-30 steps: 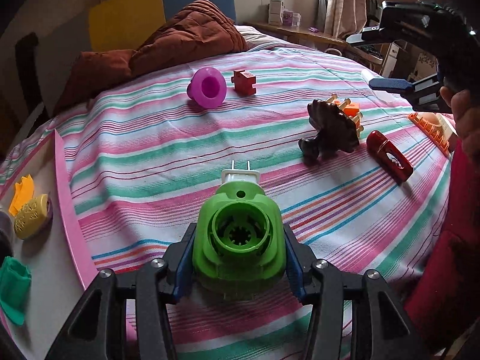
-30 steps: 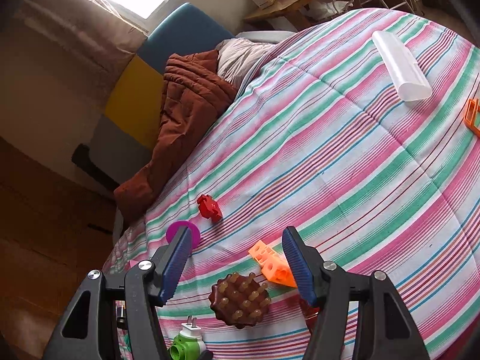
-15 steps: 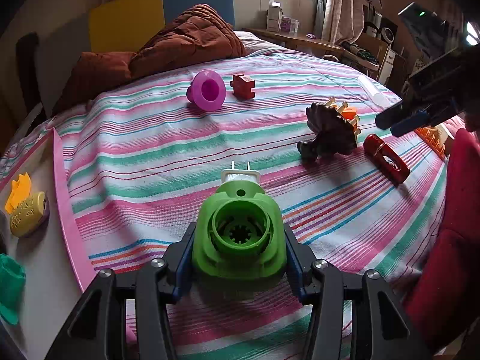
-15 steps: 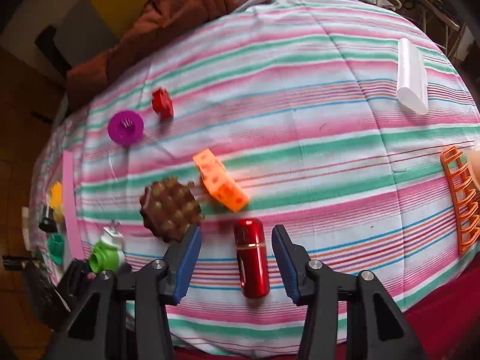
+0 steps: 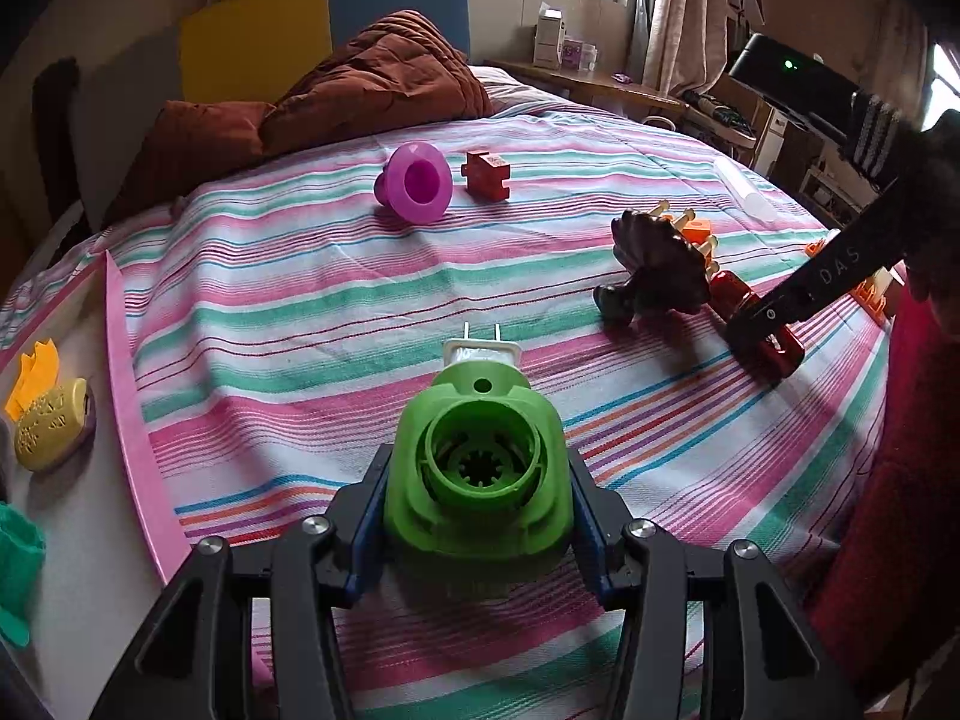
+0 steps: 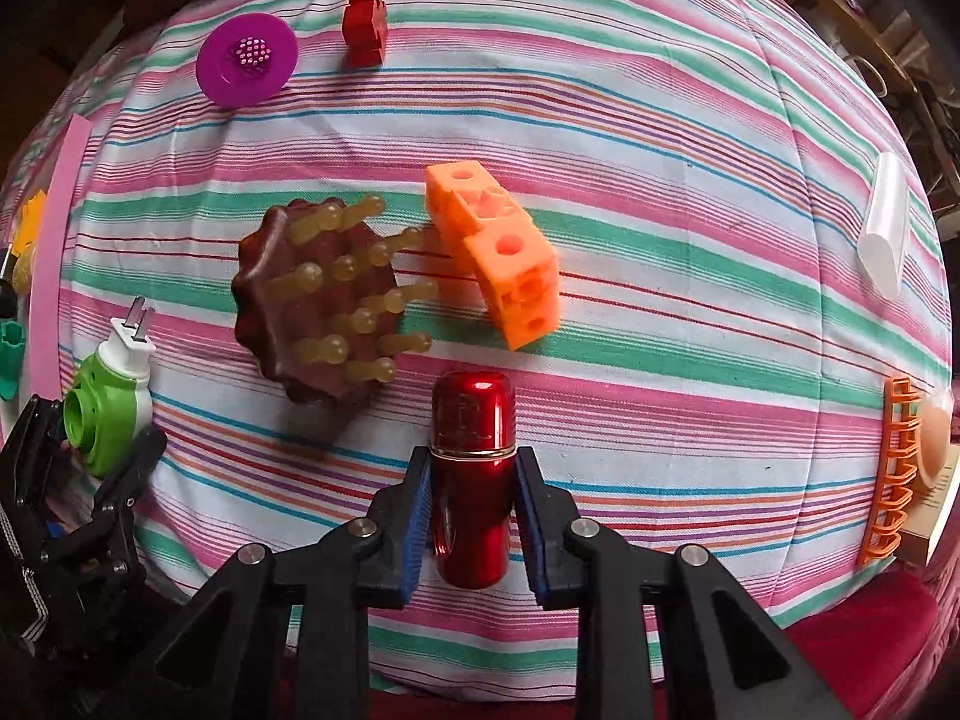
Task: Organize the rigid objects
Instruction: 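Grasp the red cylinder with the right tool, then carry the lime-green toy in the left tool toward the tray while right tool holds the red cylinder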
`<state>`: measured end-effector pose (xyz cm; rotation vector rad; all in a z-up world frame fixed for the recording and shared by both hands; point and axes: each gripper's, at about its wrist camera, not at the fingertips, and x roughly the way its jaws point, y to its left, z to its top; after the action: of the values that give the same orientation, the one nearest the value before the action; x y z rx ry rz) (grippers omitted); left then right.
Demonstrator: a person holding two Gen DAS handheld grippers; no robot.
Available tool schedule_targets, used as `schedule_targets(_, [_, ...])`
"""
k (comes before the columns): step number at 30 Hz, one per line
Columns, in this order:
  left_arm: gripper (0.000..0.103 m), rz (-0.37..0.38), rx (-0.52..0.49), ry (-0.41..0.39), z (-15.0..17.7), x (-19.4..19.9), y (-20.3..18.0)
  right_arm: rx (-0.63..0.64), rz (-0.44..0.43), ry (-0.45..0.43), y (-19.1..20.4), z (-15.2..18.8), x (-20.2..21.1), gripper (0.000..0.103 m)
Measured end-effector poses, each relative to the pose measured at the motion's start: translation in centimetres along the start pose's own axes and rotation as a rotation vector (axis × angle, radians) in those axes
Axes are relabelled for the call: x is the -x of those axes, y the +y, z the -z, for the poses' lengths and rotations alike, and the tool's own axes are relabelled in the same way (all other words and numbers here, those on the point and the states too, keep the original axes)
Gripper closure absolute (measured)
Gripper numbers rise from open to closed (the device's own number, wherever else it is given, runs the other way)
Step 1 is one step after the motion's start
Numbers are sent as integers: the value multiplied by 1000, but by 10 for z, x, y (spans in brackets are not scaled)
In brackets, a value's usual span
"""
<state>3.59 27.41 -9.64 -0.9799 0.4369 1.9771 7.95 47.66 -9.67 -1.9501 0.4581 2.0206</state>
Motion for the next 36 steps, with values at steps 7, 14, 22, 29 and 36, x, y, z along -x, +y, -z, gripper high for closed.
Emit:
schedule_targets(7, [50,1,-1,0,0,0,1,-14,-87,-91,17,-12,-2,77])
schedule_targets(14, [50,4,-2,-4,-1,-1,2,-11,-188,-202,28,-15,-3,77])
schedule_targets(22, [50,1,-3,-17,0,-2,-1,43,-27,-274,28,-11,4,77])
schedule_targets(29, [50,-8,0,-24,2,-2,-2,7,-50,-276,14,-9,6,77])
schedule_targets(36, [50,-14,1,-22,3,1,-5,29,-25,-286,13,-6,9,77])
